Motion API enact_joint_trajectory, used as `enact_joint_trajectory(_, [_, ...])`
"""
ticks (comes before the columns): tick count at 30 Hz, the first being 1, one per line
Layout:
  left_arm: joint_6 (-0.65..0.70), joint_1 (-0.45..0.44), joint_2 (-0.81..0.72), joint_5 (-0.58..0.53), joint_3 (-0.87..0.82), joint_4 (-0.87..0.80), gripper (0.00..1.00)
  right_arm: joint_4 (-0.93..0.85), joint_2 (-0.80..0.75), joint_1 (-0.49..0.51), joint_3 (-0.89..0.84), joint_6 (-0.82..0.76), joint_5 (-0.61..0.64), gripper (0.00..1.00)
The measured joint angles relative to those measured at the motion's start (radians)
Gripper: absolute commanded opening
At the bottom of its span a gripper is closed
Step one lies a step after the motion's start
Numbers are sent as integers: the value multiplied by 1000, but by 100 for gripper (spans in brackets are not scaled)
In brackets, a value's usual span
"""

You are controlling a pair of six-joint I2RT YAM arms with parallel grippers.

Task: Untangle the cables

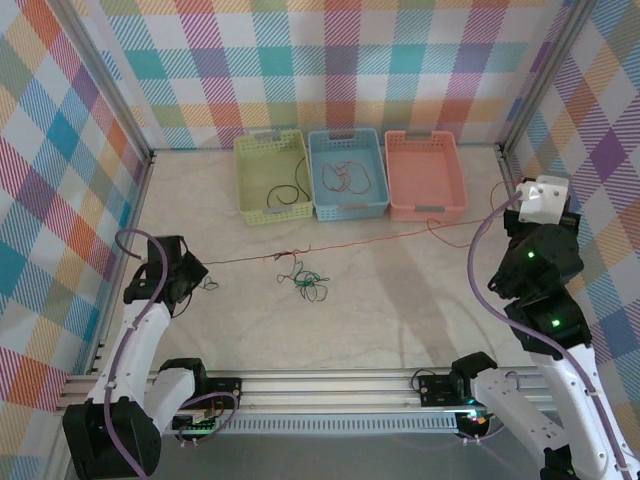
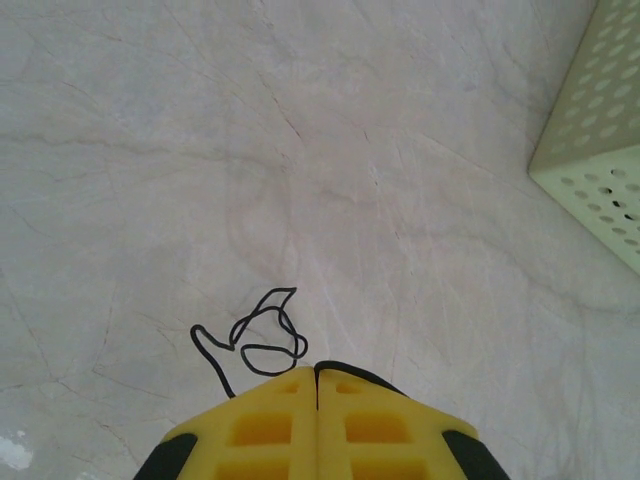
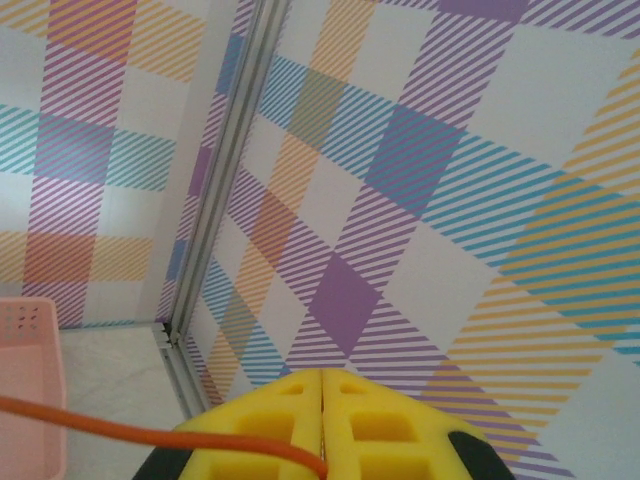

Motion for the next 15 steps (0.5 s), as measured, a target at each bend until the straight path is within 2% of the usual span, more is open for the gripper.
enact_joint_trajectory(6, [-1,35,2,8,-6,9,0,-41,-1,15,47,-45,19,0])
enact_joint_trajectory(12, [-13,130,35,70,-42,40,0,-59,-19,20,55,-85,37,0])
enact_joint_trajectory(15, [-23,151,42,93,-55,56,0,-81,-19,21,66,-68,42,0])
